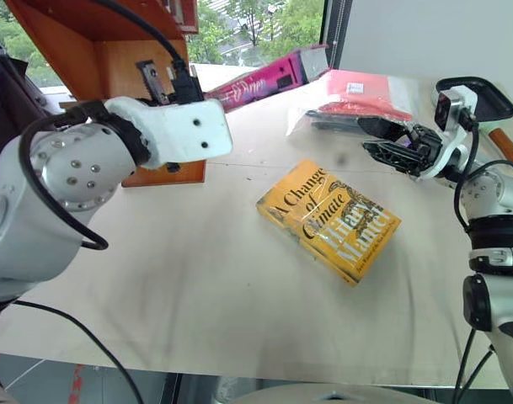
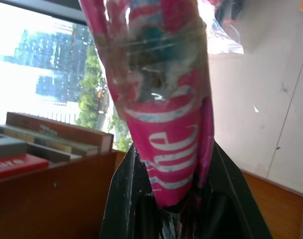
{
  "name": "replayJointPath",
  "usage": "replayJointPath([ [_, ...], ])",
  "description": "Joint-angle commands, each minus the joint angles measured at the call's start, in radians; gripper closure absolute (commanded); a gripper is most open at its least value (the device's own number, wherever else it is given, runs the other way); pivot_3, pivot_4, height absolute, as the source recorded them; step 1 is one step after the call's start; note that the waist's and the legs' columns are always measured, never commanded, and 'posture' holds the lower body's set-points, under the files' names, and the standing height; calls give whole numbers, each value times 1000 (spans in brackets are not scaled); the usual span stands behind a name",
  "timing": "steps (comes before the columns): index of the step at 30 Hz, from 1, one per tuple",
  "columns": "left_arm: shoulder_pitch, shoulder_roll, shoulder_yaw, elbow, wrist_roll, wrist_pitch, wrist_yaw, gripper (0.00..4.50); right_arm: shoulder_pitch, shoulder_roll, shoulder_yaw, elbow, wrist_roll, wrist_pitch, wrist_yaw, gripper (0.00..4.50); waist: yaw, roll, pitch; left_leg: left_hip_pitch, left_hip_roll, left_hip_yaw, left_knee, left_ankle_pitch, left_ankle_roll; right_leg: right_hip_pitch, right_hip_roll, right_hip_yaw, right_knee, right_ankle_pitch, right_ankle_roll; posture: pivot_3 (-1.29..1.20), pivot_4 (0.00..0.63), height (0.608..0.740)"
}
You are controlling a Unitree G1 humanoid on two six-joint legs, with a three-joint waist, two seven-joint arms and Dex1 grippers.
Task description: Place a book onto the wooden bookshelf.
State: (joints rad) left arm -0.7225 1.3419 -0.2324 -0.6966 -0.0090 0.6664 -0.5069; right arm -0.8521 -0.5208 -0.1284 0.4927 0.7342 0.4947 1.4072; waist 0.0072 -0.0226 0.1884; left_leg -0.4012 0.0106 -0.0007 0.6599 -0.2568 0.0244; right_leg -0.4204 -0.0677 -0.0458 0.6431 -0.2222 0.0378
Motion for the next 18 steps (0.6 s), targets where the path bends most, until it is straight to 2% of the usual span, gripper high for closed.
replayJointPath([
  [1,-15,25,99,16,129,-30,10,4302,-42,9,-37,18,1,-27,22,73,-4,0,0,0,0,0,0,0,0,0,0,1,0,0,0,0,150,731],
  [9,-36,-33,120,46,240,-95,-57,4302,-45,25,-45,45,-17,-59,46,73,-12,0,0,0,0,1,1,0,0,0,0,2,0,0,0,0,150,731],
  [18,121,34,184,143,320,-64,-191,4302,-30,46,-65,26,-11,-78,64,73,-20,0,0,2,1,0,1,0,0,-1,1,4,4,0,0,0,150,731],
])
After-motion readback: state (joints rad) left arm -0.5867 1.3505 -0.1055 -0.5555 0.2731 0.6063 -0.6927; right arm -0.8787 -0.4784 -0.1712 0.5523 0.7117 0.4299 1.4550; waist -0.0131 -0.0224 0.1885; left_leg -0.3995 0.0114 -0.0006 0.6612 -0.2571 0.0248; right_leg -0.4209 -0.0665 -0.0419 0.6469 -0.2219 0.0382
